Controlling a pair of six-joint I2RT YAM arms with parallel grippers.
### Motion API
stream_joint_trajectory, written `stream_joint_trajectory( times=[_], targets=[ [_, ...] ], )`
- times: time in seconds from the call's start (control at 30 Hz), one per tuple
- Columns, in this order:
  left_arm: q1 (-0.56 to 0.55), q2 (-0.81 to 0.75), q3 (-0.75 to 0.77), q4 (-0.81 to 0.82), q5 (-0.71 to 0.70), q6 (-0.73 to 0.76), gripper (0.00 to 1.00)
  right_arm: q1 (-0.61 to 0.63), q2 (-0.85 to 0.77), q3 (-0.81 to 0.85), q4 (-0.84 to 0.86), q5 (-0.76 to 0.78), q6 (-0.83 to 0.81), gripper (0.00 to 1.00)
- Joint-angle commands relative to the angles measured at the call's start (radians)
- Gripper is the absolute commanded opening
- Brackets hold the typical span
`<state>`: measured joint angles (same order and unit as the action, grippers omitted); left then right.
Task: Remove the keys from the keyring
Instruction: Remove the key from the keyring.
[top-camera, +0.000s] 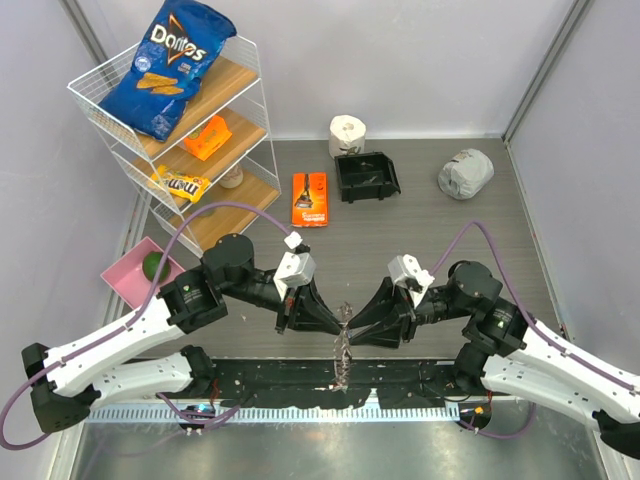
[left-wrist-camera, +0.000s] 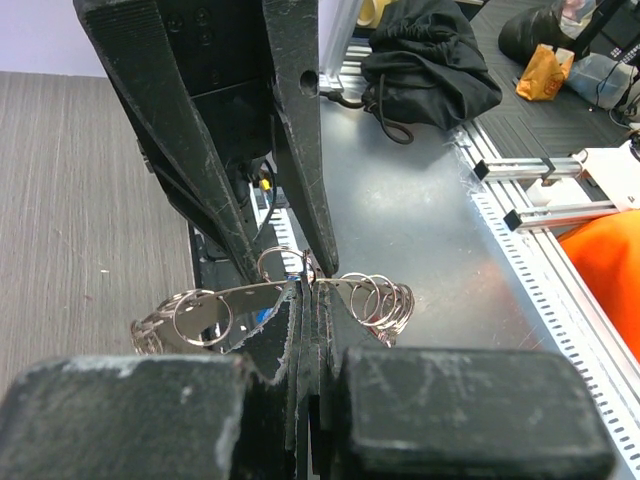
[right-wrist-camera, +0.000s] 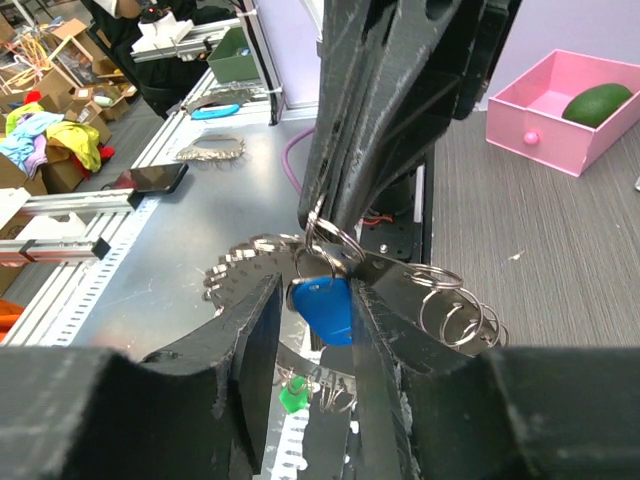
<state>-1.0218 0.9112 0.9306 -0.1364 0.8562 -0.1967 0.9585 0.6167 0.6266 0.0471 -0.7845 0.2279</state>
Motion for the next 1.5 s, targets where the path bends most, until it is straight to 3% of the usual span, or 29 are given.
stream_joint_trajectory(
  times=[0.0,0.1,0.33,0.57,1.13,1.47],
  targets=[
    [-0.003,-0.012,0.040,0.035,0.001,0.022,0.00,0.026,0.014,0.059,0.074,0.005,0.005,0.39],
    [-0.006,-0.012,0.039,0.035,0.000,0.022,0.00,0.036,0.017,0.067,0.073,0.010,0.001,0.39],
    [-0.003,-0.005,0.042,0.031,-0.005,0.032,0.00,0.048,0.026,0.073,0.066,0.005,0.002,0.26],
    [-0.006,-0.005,0.043,0.018,-0.014,0.045,0.00,0.049,0.015,0.078,0.040,0.019,-0.004,0.05],
    [-0.040,-0.002,0.054,-0.147,-0.143,0.192,0.00,0.049,-0.015,0.104,-0.092,0.129,0.001,0.05],
    [-0.164,0.037,0.122,-0.327,-0.367,0.371,0.00,0.049,-0.009,0.124,-0.151,0.188,-0.007,0.05]
  ],
)
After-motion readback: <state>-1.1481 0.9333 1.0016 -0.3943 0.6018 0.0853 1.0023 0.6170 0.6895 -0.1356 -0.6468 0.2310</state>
